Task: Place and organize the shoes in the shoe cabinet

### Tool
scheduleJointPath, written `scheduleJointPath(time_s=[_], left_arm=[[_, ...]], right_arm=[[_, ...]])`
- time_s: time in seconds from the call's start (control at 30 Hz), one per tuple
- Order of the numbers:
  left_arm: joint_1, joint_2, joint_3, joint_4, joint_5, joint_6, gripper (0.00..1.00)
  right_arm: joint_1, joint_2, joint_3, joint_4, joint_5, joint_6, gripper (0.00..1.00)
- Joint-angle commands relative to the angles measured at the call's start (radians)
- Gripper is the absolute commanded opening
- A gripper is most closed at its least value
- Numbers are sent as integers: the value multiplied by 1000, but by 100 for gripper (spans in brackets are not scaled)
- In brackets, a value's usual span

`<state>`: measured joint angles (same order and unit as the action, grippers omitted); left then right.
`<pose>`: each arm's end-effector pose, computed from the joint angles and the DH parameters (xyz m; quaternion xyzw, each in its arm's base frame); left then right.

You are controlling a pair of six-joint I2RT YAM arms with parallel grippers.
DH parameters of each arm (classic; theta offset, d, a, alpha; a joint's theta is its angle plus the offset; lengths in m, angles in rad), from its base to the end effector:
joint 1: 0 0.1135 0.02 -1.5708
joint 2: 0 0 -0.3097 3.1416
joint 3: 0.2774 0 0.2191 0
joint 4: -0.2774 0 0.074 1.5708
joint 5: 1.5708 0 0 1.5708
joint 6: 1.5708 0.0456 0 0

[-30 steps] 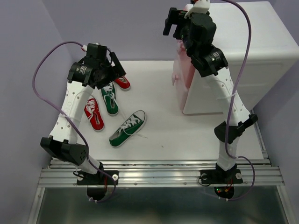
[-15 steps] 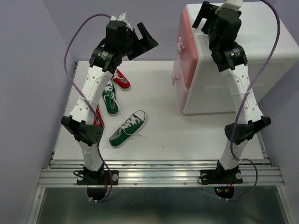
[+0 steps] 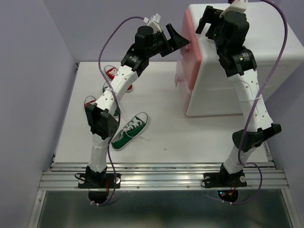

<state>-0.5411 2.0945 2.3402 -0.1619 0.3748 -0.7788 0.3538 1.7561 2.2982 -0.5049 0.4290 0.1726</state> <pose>0.4034 -0.2619 0.5009 0.0573 0.6766 -0.5430 0.4940 0.3274 0.1007 0.5823 0.0913 0.6890 0.0405 0.7178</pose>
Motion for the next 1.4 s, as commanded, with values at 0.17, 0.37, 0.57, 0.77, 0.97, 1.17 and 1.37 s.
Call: scheduleJointPath(time_s=[0.17, 0.37, 0.57, 0.77, 0.97, 1.17, 1.37], left_arm=[[-20, -1, 31, 203, 55, -77, 99], [-34, -10, -8, 213, 85, -111, 97], [-34, -33, -94, 185, 13, -126, 95], [-34, 41, -4, 163, 74, -126, 89], [-45, 33, -59, 165, 119, -151, 81], [-45, 15, -70, 186, 70, -188, 73], [-43, 36, -33, 183, 30, -194, 66]], right_arm=[[4, 6, -31, -185, -1, 19, 100], [4, 0, -42, -185, -9, 1, 100], [4, -12, -52, -184, -26, -1, 100], [4, -27, -72, -182, -18, -13, 100], [4, -29, -79, -182, -21, -12, 100], [4, -33, -85, -182, -44, -8, 100], [4, -38, -95, -185, -53, -13, 100]])
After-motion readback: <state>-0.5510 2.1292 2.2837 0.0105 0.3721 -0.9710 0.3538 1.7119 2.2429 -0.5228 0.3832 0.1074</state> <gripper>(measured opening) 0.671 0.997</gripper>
